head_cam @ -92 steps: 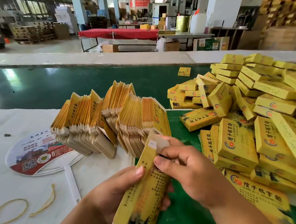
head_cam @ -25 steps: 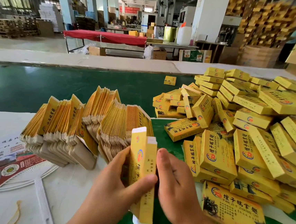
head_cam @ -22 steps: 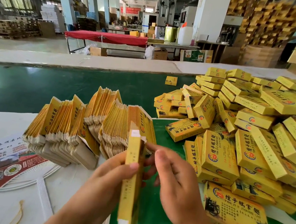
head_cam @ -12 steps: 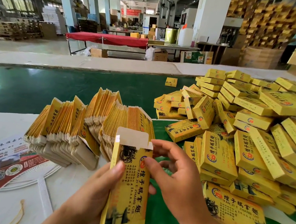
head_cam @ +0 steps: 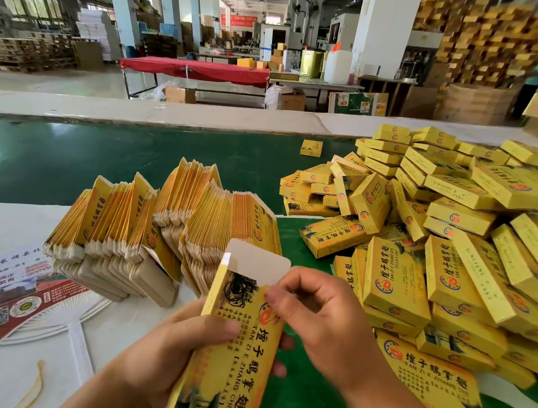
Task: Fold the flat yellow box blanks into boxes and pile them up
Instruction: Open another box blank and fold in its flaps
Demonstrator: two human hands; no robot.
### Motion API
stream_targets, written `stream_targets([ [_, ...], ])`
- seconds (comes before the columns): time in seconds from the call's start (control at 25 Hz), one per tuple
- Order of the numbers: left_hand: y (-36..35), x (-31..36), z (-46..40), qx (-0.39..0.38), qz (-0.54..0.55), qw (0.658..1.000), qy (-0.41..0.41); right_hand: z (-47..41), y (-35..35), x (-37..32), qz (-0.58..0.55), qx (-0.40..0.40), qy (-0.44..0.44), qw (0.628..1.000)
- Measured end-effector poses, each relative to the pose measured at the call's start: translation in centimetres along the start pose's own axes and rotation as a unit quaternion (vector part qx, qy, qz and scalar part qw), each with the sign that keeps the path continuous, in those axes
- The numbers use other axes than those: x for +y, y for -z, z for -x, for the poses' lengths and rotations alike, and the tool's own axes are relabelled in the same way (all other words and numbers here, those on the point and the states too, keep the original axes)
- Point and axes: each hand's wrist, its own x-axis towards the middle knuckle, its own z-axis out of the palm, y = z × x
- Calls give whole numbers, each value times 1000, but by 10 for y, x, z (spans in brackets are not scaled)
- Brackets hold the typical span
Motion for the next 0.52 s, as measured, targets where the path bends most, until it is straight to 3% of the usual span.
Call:
stream_targets([
  [0.08, 3, -2, 0, 168, -173, 970, -30, -1, 2, -1, 63, 54, 32, 996],
  [0.16, 4, -2, -4, 269, -277, 909, -155, -3, 3, 0, 79, 99, 44, 991],
  [0.28, 3, -2, -5, 262, -266, 899, -228, -2, 0, 0, 99, 104, 42, 989],
  [0.52, 6, -5, -4, 193, -267, 925, -188, 0, -1, 2, 121, 93, 51, 987],
])
